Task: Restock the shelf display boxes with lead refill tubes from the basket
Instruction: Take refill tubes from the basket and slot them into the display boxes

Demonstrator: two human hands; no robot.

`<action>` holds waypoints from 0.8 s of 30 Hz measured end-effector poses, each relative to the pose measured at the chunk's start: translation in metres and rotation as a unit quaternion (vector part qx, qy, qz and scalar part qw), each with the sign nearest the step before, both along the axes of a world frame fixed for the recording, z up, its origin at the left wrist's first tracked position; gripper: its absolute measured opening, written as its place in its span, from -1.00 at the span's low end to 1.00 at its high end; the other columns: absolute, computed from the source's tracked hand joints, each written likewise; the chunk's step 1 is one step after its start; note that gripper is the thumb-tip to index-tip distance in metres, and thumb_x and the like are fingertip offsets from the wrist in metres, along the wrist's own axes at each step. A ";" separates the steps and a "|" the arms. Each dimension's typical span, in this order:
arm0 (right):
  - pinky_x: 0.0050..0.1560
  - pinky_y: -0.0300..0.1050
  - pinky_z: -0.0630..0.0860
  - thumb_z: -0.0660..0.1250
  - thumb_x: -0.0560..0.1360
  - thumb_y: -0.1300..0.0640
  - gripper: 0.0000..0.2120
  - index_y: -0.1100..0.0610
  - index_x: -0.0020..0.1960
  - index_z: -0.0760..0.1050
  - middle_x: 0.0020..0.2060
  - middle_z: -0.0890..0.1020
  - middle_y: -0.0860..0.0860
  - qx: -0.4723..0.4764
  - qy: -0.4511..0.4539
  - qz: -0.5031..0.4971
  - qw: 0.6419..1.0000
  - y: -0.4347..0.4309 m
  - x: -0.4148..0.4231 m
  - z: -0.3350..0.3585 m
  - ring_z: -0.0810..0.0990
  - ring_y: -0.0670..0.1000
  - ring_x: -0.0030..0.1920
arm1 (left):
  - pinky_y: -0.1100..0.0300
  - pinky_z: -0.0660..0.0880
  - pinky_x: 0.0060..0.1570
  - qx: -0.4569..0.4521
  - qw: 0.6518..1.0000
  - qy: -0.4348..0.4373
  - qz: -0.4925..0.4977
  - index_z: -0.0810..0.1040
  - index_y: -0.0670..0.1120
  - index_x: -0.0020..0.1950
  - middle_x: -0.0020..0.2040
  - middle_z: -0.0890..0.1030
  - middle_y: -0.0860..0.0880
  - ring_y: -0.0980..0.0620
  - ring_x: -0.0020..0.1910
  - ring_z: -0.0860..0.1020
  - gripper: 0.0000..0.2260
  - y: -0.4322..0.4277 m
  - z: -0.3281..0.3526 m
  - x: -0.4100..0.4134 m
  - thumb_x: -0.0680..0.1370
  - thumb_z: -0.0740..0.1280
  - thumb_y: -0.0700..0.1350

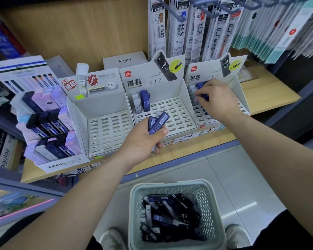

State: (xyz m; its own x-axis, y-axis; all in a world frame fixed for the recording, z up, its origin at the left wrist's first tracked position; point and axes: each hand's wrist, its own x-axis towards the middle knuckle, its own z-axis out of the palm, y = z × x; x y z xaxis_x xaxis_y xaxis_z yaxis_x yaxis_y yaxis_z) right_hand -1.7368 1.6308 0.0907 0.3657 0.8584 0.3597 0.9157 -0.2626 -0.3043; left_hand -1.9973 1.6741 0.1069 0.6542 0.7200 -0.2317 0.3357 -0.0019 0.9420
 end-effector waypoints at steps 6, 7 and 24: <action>-0.03 -0.21 0.45 0.37 0.55 0.14 -0.82 0.02 0.11 0.67 -0.06 0.62 -0.08 0.005 0.151 0.018 0.988 -0.008 -0.027 0.028 0.57 -0.06 -0.13 | 0.31 0.49 -0.38 0.008 1.000 -0.001 -0.004 0.50 -0.11 0.05 -0.30 0.52 -0.02 0.12 -0.42 0.51 -0.92 0.002 -0.001 0.001 0.63 0.34 -0.11; -0.08 -0.26 0.44 0.36 0.56 0.11 -0.84 0.00 0.11 0.67 -0.11 0.64 -0.16 -0.002 0.215 0.040 0.976 -0.011 -0.039 0.033 0.58 -0.12 -0.18 | 0.29 0.50 -0.37 0.010 1.000 -0.002 -0.006 0.50 -0.12 0.06 -0.29 0.52 -0.03 0.11 -0.41 0.51 -0.91 0.002 -0.001 0.001 0.63 0.34 -0.11; -0.11 -0.02 0.62 0.37 0.58 0.22 -0.92 0.07 0.02 0.60 -0.18 0.58 0.10 -0.045 0.431 0.137 0.891 -0.022 -0.073 0.037 0.62 0.02 -0.26 | 0.21 0.48 -0.38 -0.043 0.997 -0.058 0.000 0.53 -0.03 0.05 -0.33 0.44 0.02 0.05 -0.38 0.42 -0.96 0.002 0.001 0.004 0.62 0.35 -0.11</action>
